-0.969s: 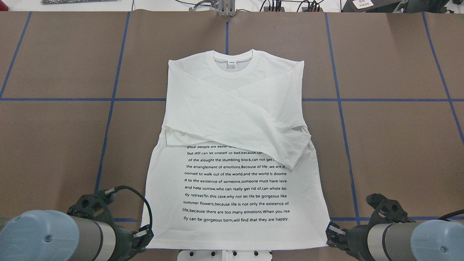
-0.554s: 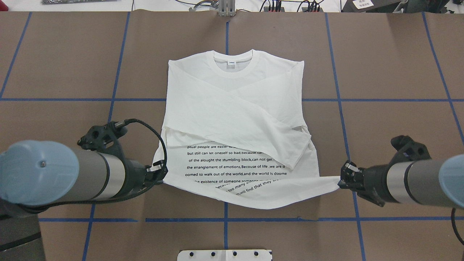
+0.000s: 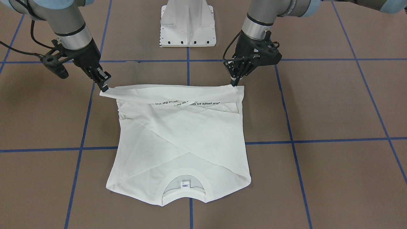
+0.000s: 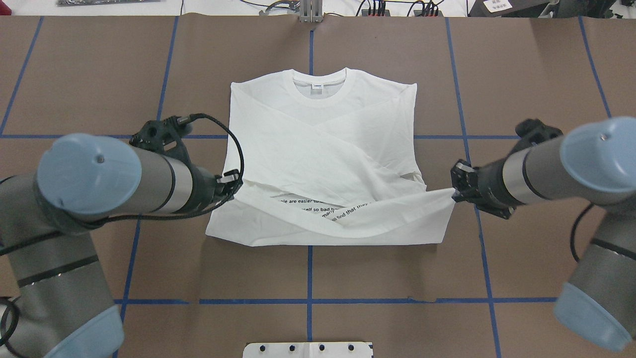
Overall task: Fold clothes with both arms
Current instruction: 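Lift the hem with both grippers and fold it toward the collar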
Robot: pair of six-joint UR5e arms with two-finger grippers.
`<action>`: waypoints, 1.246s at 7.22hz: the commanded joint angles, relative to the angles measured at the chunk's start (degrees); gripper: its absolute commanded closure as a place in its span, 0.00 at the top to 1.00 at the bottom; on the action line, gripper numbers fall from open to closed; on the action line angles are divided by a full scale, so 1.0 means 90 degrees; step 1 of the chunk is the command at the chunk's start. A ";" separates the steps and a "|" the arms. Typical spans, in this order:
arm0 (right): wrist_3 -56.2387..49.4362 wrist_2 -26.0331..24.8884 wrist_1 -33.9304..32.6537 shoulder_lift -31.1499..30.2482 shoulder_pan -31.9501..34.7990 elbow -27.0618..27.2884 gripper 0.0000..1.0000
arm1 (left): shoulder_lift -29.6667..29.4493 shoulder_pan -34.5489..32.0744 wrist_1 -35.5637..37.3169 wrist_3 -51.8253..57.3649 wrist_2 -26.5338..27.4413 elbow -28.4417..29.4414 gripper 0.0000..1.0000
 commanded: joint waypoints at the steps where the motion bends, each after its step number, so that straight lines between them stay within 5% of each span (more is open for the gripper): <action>1: -0.0858 0.0005 -0.0070 0.0526 0.0511 -0.0959 0.00 | -0.0038 -0.0443 -0.1258 0.0415 0.0020 0.1186 0.00; 4: -0.1200 -0.0150 -0.0031 0.1300 0.0786 -0.2241 0.00 | -0.0456 -0.0922 -0.1555 0.0447 0.0368 0.1901 0.00; 9: -0.1144 -0.0471 0.1478 0.2256 0.0835 -0.4514 0.00 | -0.1131 -0.0913 -0.2998 0.0447 0.0869 0.3844 0.00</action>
